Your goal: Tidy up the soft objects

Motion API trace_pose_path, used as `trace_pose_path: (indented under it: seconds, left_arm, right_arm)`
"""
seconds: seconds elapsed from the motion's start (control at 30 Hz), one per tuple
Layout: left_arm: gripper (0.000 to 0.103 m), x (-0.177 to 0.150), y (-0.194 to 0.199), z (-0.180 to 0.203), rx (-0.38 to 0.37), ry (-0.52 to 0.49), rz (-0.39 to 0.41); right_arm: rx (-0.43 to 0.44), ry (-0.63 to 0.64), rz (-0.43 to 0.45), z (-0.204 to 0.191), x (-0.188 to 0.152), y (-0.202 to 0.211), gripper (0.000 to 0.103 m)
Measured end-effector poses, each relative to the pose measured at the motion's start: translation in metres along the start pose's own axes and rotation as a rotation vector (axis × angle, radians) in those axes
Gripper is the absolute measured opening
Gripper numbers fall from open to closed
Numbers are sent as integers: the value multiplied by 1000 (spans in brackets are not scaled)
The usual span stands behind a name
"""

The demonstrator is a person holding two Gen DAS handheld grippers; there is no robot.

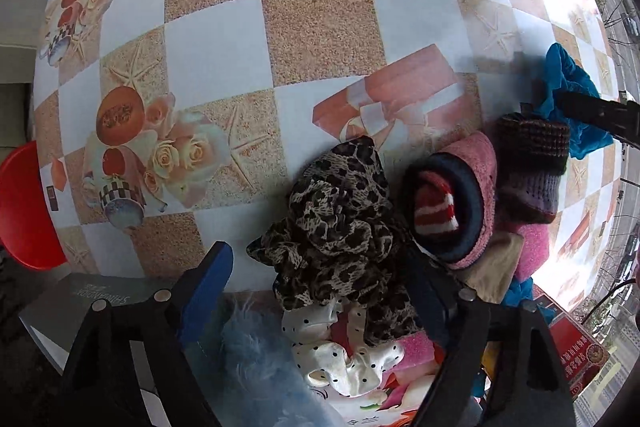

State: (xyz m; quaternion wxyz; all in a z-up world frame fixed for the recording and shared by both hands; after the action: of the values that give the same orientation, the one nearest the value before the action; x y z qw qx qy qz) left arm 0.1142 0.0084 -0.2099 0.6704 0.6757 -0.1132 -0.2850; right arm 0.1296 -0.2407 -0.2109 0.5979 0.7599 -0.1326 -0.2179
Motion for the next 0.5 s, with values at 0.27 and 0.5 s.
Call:
trace_pose_path:
  seconds: [0.27,0.5]
  left_arm:
    - [34,7,0,3,-91,26,13]
    - [20,-2,23,-11,-40,70,145]
  right_arm:
    - [-46,63,29,-11,-3,-8,83]
    - [42,54,82,-5,-13,20,31]
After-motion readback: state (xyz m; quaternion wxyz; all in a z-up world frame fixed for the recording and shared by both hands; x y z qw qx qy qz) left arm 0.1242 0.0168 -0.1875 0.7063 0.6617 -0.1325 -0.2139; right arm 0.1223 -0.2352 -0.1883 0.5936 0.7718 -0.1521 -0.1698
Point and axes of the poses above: each gripper's, at about its wrist camera, not at the fingertips, and y roughly against the way its jaws point, z to its right, x to its top, the point moved 7 cm from there along -y, roughly the way its jaws point, and after that the axes turned 12 degrees about -y, right-handed, at the moved point
